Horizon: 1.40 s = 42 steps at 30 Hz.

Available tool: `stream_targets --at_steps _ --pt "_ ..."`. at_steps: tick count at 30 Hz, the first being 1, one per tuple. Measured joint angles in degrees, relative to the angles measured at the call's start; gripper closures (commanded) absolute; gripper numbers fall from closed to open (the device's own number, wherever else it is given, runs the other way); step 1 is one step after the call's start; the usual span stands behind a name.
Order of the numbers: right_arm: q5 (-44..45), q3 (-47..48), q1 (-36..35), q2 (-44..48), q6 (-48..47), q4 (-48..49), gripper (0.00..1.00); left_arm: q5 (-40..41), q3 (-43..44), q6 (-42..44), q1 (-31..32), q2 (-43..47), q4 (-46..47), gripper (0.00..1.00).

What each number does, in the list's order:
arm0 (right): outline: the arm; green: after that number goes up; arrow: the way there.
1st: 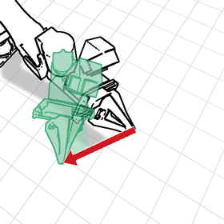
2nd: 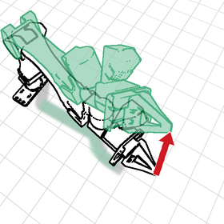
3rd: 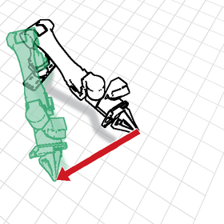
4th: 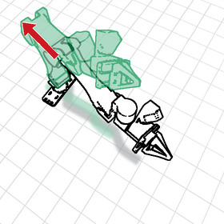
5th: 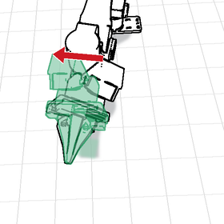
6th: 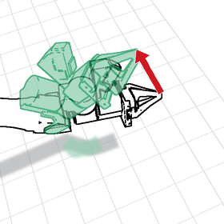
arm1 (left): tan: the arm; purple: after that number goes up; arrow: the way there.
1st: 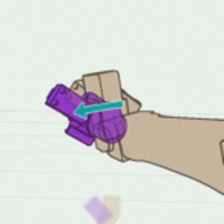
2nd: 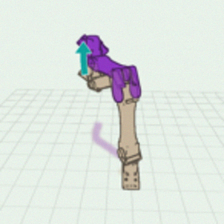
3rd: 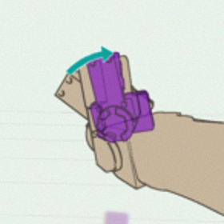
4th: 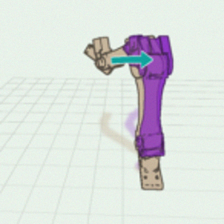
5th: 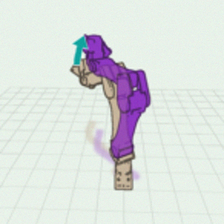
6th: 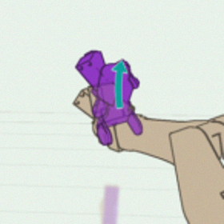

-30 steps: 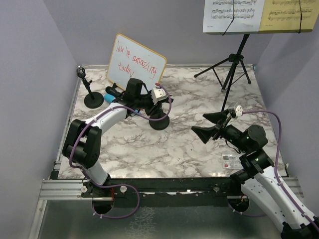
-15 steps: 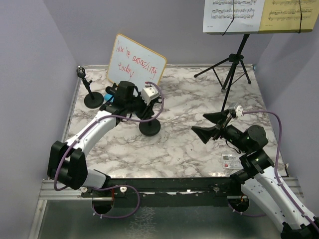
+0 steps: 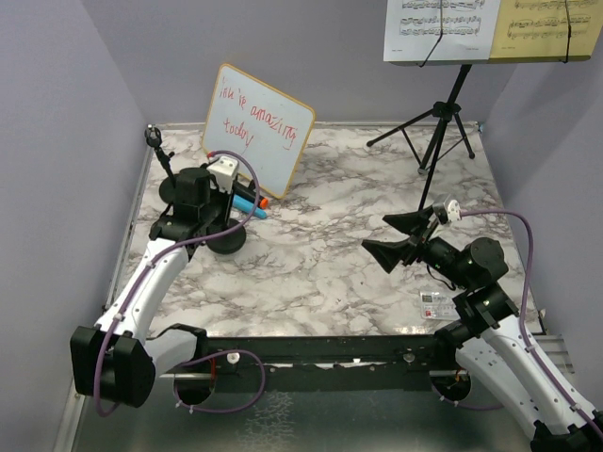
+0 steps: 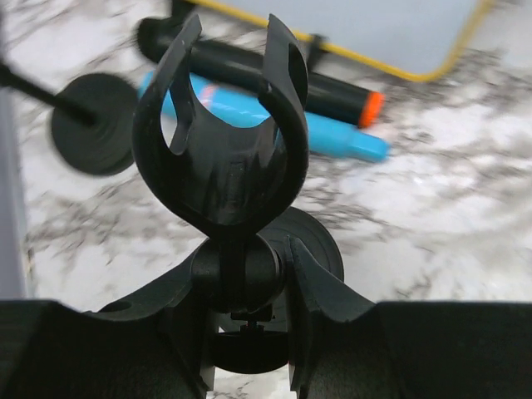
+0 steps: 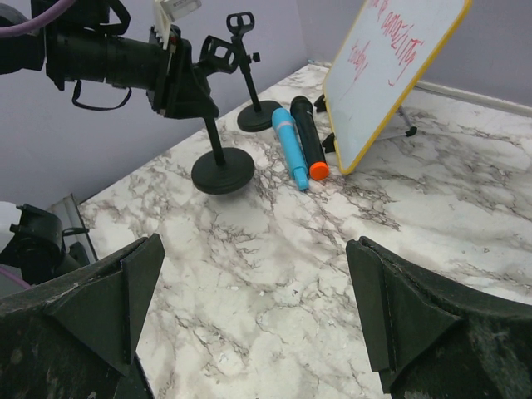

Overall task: Pack up the instrument practice props
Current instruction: Place the microphone stand at the center of the board.

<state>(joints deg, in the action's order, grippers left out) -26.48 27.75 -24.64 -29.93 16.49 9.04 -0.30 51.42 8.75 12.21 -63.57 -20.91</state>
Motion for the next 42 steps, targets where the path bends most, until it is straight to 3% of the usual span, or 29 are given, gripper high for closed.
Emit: stream_targets --at_steps 6,12,20,28,31,36,42 --pt "-0.15 -0.57 0.00 0.90 0.02 0.11 0.00 15.43 -0.87 -6.21 -7.10 -2.23 4.26 1.00" --pt "-0.13 -0.68 0.00 1.42 0.00 0.07 0.00 22.95 -1.68 -11.54 -15.87 -7.41 11.41 1.00" --pt "-0.11 -0.72 0.00 1.03 0.00 0.09 0.00 23.71 -1.75 -13.27 -24.13 -14.34 20.44 1.00" --pt "-0.04 -0.72 0.00 -0.31 -0.02 0.04 0.00 20.39 -1.68 -15.26 -27.28 -18.97 25.77 0.98" --pt "-0.04 -0.72 0.00 -0.50 -0.04 0.04 0.00 19.80 -1.68 -15.37 -27.80 -19.37 26.64 0.85" --pt "0.00 -0.72 0.00 -0.83 -0.02 0.04 0.00 19.71 -1.49 -15.15 -27.89 -19.82 27.15 0.49" --pt "0.39 -0.72 0.00 -0.83 -0.02 -0.15 0.00 19.12 -1.40 -14.56 -27.96 -19.41 26.01 0.27"
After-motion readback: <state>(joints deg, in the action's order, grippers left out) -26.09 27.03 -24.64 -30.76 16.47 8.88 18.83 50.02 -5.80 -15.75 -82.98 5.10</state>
